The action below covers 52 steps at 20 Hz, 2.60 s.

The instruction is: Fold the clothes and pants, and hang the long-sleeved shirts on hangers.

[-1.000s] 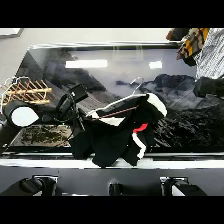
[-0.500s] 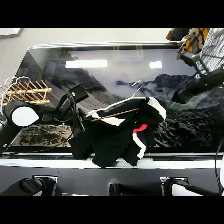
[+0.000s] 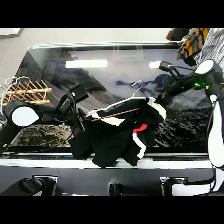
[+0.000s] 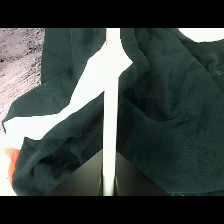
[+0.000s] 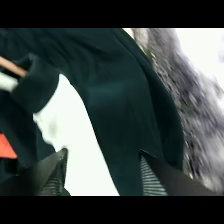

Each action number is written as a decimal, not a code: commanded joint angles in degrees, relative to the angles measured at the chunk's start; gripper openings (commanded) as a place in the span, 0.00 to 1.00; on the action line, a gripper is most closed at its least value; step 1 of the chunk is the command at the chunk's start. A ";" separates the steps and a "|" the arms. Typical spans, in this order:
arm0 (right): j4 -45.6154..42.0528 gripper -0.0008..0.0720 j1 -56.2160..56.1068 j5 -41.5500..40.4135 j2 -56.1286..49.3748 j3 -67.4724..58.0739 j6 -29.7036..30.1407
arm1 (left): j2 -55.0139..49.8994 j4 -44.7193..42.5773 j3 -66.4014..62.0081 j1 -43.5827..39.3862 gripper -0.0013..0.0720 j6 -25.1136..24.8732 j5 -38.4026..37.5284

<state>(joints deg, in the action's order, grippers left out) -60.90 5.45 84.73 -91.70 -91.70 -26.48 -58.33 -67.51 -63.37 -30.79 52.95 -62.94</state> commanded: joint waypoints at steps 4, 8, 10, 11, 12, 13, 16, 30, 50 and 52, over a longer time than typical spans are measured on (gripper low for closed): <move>2.21 0.58 -2.49 -2.14 -2.60 0.02 2.29 | -0.04 -0.02 0.02 0.02 0.07 0.00 0.00; 5.01 0.50 -2.49 -0.39 -2.40 0.00 2.75 | -0.04 -0.02 0.02 0.02 0.07 0.00 0.00; 6.95 0.50 -2.49 -0.85 -1.42 0.00 3.02 | -0.04 -0.02 0.02 0.02 0.07 0.00 0.00; 7.26 0.50 -2.49 -1.07 -0.55 0.00 3.39 | -0.04 -0.02 0.02 0.02 0.07 0.00 0.00; 7.26 0.50 -2.49 -1.22 0.31 0.00 3.41 | -0.04 0.00 0.02 0.02 0.07 0.00 0.00; 7.28 0.50 -2.49 -1.31 1.22 0.00 3.41 | -0.04 0.00 0.02 0.02 0.07 0.00 0.00; 7.67 0.50 -2.49 -1.14 3.13 0.00 3.39 | -0.04 -0.02 0.02 0.00 0.07 0.00 0.00; 0.87 0.61 -2.56 2.32 3.78 0.07 -26.05 | -0.04 -0.02 0.02 0.00 0.07 0.00 0.00; 7.96 0.54 -2.56 -2.60 2.12 4.72 -43.30 | -0.04 -0.02 0.02 0.00 0.07 0.00 0.02; 8.81 0.27 -2.56 -2.78 2.12 4.72 -42.14 | -0.04 -0.02 0.02 0.00 0.07 0.00 0.00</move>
<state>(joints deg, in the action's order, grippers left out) -53.12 2.96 82.46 -89.32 -87.02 -69.21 -58.33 -67.53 -63.37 -30.79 52.97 -62.94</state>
